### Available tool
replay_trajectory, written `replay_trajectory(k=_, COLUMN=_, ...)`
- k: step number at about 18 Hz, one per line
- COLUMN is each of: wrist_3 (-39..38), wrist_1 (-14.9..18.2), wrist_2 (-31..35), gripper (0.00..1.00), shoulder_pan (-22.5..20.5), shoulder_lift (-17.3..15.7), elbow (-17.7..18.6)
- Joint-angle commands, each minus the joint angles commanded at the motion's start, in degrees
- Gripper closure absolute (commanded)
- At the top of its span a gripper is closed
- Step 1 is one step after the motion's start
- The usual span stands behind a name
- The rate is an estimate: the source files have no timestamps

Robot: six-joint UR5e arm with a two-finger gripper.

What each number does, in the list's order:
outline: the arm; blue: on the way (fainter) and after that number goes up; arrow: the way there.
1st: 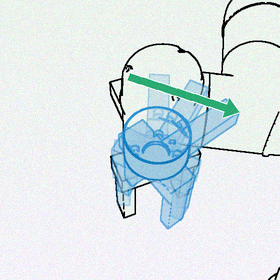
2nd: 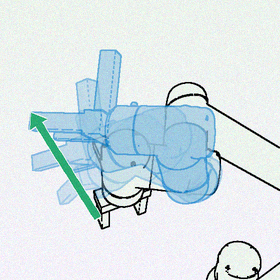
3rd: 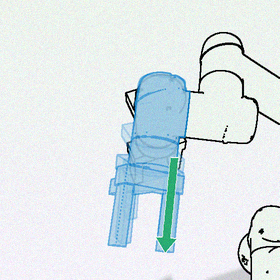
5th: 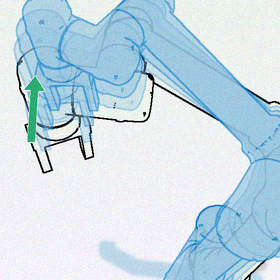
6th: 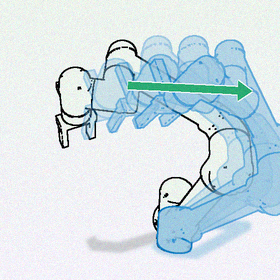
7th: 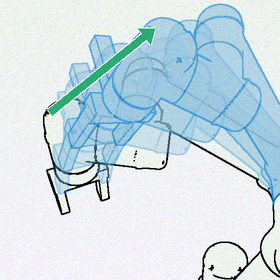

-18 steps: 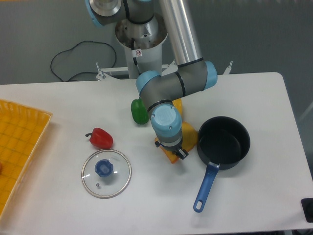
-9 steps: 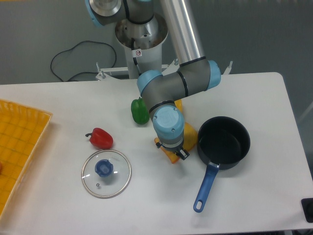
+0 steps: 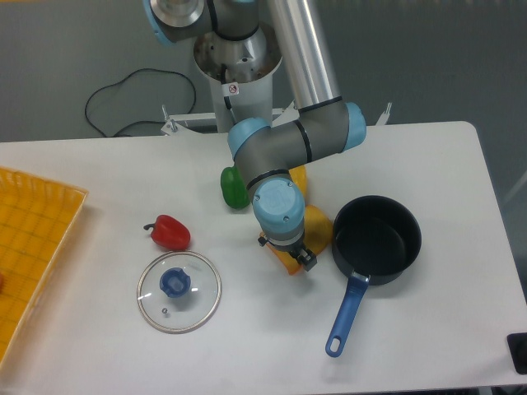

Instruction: Pick up the bread slice

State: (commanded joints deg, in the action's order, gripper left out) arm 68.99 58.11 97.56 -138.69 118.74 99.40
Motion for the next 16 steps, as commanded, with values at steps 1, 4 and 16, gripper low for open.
replay_trajectory(k=1, wrist_3=0.0, wrist_1=-1.1, wrist_2=0.0, gripper=0.00, shoulder_pan=0.0, shoulder_lift=0.1, elbow=0.5)
replay_trajectory(k=4, wrist_3=0.0, wrist_1=-3.1, wrist_2=0.0, gripper=0.00, shoulder_pan=0.1, shoulder_lift=0.1, elbow=1.8)
replay_trajectory(k=16, wrist_3=-0.5, wrist_1=-4.1, wrist_2=0.2, gripper=0.15, shoulder_pan=0.2, shoulder_lift=0.5, elbow=1.9)
